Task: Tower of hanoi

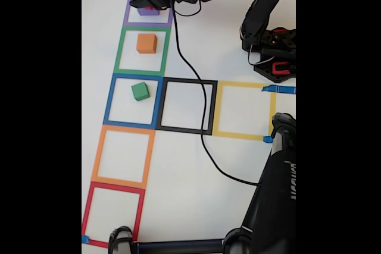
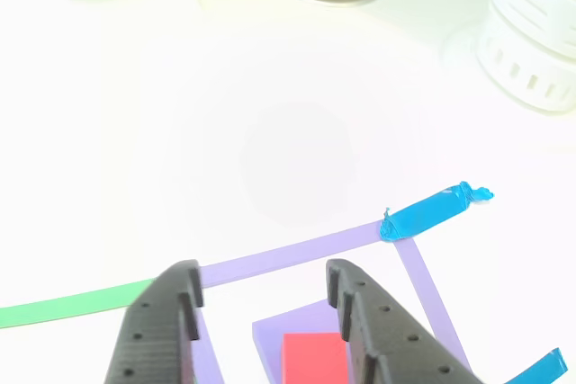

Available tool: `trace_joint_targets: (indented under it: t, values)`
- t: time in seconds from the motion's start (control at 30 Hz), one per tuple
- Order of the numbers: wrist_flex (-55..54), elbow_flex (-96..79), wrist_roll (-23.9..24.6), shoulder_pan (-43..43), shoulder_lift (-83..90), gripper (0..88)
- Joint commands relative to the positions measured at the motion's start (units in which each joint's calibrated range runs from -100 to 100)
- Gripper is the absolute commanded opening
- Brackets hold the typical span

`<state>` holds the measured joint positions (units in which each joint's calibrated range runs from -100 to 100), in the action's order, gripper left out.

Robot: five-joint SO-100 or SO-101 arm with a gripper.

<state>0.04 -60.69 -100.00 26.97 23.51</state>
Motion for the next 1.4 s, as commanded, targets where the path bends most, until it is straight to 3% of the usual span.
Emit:
trace_joint_targets:
  t: [0.0, 0.37, 0.57, 0.97, 1.37]
  values:
    - [19.9, 7.9, 0.0, -1.4, 11.7, 0.4]
    - [77.0, 42.1, 0.0, -11.7, 20.9, 0.1]
    - [95.5, 60.4, 0.0, -19.6, 20.4, 0.1]
    - [99.8, 54.9, 0.0, -28.8, 31.4, 0.3]
    - [96.4, 42.2, 0.0, -42.3, 28.4, 2.0]
